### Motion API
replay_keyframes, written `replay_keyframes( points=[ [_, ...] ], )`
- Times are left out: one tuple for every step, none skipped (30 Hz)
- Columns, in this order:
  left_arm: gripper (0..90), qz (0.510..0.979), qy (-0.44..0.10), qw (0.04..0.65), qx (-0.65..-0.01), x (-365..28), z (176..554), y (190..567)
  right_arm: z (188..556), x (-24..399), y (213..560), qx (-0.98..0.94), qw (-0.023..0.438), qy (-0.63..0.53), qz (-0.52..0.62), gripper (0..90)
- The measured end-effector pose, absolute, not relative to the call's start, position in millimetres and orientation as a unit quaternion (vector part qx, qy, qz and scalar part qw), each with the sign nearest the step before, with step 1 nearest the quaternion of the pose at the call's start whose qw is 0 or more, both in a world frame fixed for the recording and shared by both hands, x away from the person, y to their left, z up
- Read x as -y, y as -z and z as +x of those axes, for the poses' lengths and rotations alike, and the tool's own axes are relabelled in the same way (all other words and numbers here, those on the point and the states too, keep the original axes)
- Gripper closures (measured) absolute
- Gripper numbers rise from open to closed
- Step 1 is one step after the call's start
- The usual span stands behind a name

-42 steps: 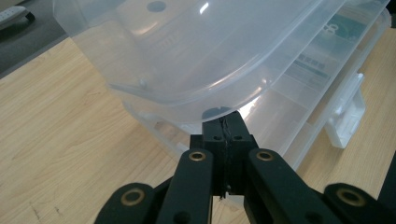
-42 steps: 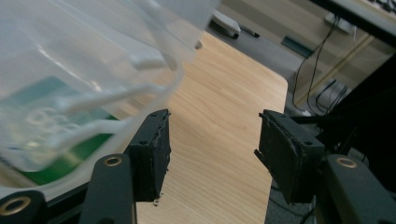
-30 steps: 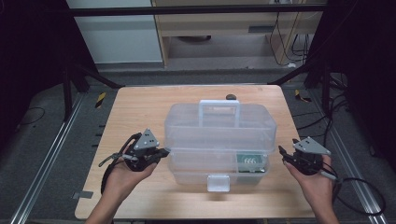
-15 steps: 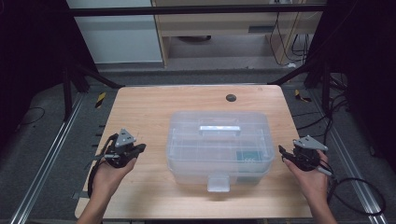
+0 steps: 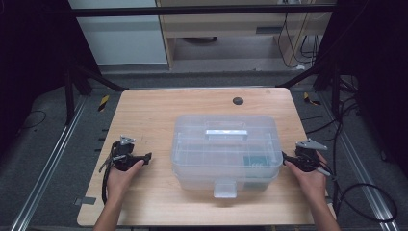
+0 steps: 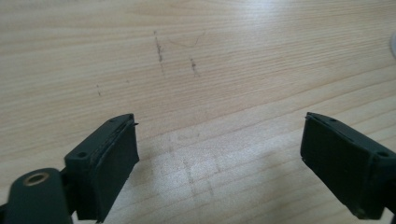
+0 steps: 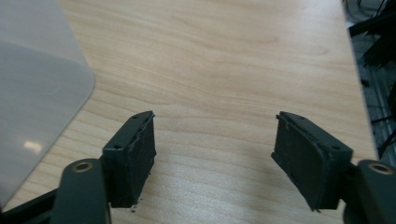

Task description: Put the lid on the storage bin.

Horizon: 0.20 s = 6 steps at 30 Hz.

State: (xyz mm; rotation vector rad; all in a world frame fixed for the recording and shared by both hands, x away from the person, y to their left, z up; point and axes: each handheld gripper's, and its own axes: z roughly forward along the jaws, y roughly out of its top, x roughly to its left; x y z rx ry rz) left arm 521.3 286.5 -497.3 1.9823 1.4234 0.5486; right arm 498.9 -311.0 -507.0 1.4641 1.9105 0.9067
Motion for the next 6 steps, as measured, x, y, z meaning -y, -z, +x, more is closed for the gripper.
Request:
replay_keyframes(
  points=[
    [9.0, 0.751, -0.204, 0.316, -0.543, -286.0, 521.9, 501.1, 500.7, 310.4, 509.4, -0.716, 0.276, -0.333, 0.548, 25.5],
    [6.9, 0.750, -0.214, 0.321, -0.538, -284.7, 521.4, 504.1, 503.3, 309.8, 510.5, -0.719, 0.271, -0.325, 0.551, 24.2],
    [5.0, 0.749, -0.224, 0.320, -0.535, -283.1, 520.7, 505.9, 504.2, 309.8, 510.3, -0.717, 0.269, -0.329, 0.552, 24.0],
    [4.8, 0.750, -0.232, 0.318, -0.532, -281.1, 520.4, 507.6, 504.9, 309.9, 510.2, -0.716, 0.269, -0.331, 0.553, 22.9],
    [3.4, 0.752, -0.234, 0.312, -0.531, -279.1, 521.2, 507.9, 506.0, 310.3, 510.4, -0.718, 0.264, -0.328, 0.554, 20.5],
    [1.0, 0.754, -0.232, 0.310, -0.530, -278.4, 522.3, 507.9, 507.6, 311.0, 510.9, -0.719, 0.258, -0.327, 0.557, 18.4]
  ],
)
